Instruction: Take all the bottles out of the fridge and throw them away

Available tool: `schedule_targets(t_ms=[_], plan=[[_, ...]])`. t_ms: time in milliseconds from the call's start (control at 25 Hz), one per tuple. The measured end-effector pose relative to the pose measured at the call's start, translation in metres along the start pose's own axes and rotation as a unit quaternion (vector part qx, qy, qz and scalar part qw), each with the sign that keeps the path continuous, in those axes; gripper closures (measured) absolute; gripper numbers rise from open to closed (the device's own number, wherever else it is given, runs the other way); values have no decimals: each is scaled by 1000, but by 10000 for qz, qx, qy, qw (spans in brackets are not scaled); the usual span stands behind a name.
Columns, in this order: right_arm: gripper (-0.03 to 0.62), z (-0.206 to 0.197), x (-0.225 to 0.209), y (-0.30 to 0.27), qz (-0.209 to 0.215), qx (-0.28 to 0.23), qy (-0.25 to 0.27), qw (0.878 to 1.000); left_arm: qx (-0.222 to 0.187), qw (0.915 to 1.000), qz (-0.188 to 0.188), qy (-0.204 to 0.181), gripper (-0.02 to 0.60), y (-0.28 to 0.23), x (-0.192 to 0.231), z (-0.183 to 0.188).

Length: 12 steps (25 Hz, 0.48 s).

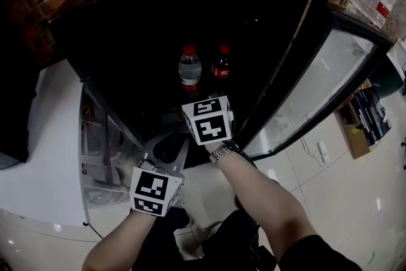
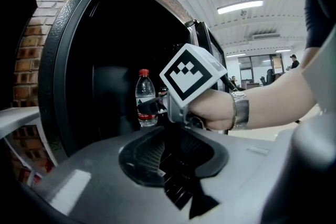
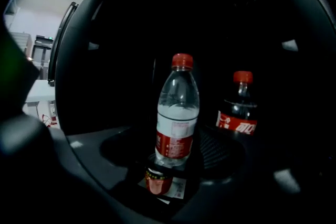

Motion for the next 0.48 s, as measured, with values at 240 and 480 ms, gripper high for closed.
schedule_targets(t_ms=[240, 480], plan=[[283, 1, -8, -20, -48, 34, -66, 10000, 40, 10000, -18, -4, 491, -10, 7, -2], [283, 0, -12, -33, -93, 88, -87, 9999, 86, 9999, -21, 56, 491, -13, 14, -9]])
Point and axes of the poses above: the fingertips, and each gripper's own axes: y backward along the fingers, x to its left, z out of its top, the point moved 7 cm from there along y, backward along the fingers, and after that the axes turned 9 degrees about z, right-handed, at the moved point
